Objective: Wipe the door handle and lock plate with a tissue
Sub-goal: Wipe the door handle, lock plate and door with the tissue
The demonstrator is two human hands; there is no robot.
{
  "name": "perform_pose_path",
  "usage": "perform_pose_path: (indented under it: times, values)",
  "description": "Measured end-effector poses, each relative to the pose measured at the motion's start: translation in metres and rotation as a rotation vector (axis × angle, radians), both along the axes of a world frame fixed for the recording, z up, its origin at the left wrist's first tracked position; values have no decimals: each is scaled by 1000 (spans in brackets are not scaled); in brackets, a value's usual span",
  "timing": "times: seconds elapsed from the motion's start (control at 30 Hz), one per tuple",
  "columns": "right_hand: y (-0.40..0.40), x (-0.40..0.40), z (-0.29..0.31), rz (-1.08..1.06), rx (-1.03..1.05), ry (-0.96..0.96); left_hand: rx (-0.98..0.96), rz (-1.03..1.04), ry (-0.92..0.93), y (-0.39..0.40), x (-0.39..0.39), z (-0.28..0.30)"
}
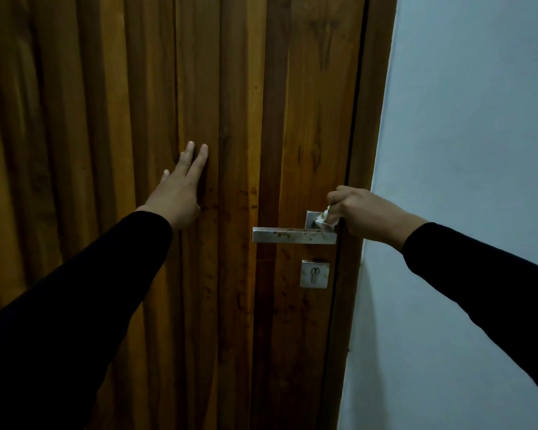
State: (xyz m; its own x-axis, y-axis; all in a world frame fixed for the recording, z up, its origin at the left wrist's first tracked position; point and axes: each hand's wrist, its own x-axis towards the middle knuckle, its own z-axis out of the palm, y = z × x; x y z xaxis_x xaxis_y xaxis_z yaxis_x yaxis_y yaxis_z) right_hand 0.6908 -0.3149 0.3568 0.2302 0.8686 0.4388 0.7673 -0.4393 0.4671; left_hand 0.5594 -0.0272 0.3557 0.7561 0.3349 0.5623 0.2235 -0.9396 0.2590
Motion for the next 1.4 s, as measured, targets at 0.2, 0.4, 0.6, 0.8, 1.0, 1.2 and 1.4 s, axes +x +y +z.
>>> perform_pose_path:
  times: [0.2,0.4,0.6,0.8,1.0,1.2,1.4]
  values:
    - [1,-8,4,-73,-76,-11,-7,1,-4,1,1,0]
    - [3,-17,11,-165,-245,-2,18,-12,-8,4,3,-1]
    - [1,-13,17,-88,249,175,42,-15,-16,7,6,-2]
    - [12,-15,1,-72,245,321,27,-12,-4,9,8,-2]
    - [17,-22,-3,-162,276,447,41,-19,6,11,6,-1]
    - [14,-37,2,-201,297,544,26,-24,9,10,5,0]
    - [9,-50,1,-214,320,567,26,-17,8,8,3,1]
